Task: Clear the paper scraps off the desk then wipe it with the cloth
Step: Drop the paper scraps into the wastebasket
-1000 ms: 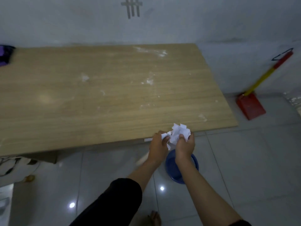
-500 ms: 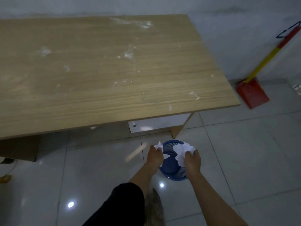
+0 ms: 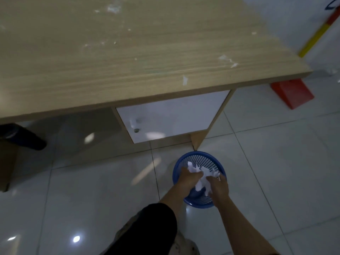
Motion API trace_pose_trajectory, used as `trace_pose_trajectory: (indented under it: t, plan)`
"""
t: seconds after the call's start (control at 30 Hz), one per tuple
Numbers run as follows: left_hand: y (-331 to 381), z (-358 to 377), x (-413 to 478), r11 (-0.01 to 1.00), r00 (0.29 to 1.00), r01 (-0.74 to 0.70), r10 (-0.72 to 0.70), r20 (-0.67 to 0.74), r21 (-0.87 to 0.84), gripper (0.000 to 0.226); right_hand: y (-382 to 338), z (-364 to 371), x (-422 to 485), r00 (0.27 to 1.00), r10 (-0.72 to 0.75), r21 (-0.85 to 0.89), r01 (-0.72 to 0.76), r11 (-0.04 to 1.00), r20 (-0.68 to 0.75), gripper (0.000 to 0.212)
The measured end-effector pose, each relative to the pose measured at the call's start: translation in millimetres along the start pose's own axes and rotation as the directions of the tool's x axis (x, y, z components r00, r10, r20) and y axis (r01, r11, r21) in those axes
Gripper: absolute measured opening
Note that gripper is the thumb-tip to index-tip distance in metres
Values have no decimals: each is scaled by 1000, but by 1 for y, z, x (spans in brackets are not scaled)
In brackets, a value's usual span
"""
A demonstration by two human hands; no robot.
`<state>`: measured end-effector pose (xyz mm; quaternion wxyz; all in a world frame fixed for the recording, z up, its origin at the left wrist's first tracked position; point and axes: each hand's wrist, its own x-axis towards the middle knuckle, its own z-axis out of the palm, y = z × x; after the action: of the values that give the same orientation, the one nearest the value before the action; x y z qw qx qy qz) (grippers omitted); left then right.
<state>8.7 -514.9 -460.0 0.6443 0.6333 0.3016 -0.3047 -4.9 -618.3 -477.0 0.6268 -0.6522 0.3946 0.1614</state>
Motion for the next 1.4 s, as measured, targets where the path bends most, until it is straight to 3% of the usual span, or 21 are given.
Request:
trace_pose_trajectory:
  t: [0.07,0.2,0.3,0.47,0.63,0.8,0.93,1.07,1.2,1.4]
  plan:
    - [-1,1,-2,999,999,-17,18,30,-34,28,0,-1,4,996,21,-2,-21,1000,83,75]
    - [6,1,-8,996,1000,-1,-1,30,87,6,-12,-4,-3,999,-24,-163,30,986,38,46]
    - [10,2,-11,993,998,53,-54,14,110,37,-25,-4,-13,999,-36,-285,29,958,-21,43]
    - [16,2,-16,996,998,15,-21,61,92,49,-34,-4,-27,998,-52,-376,37,926,-29,34]
    - [26,-1,-33,999,999,-33,32,40,22,53,-42,-6,-39,997,-59,-365,36,930,-52,30]
    - [37,-11,-55,998,988,-62,64,-138,17,31,-45,-11,-52,992,-98,-381,62,922,-75,25]
    - [51,-20,-85,999,991,-28,22,-135,-44,23,-57,-15,-77,988,-106,-353,62,934,-108,20]
    - [79,-29,-130,997,983,-75,77,-167,23,24,-84,-14,-113,985,-125,-372,73,925,-115,26]
    - [111,-39,-176,986,979,-94,117,-166,141,19,-124,-6,-154,979,-193,-412,149,899,-68,30]
    - [171,-74,-235,940,944,-209,266,-194,268,31,-202,25,-219,910,-413,-365,394,844,30,5]
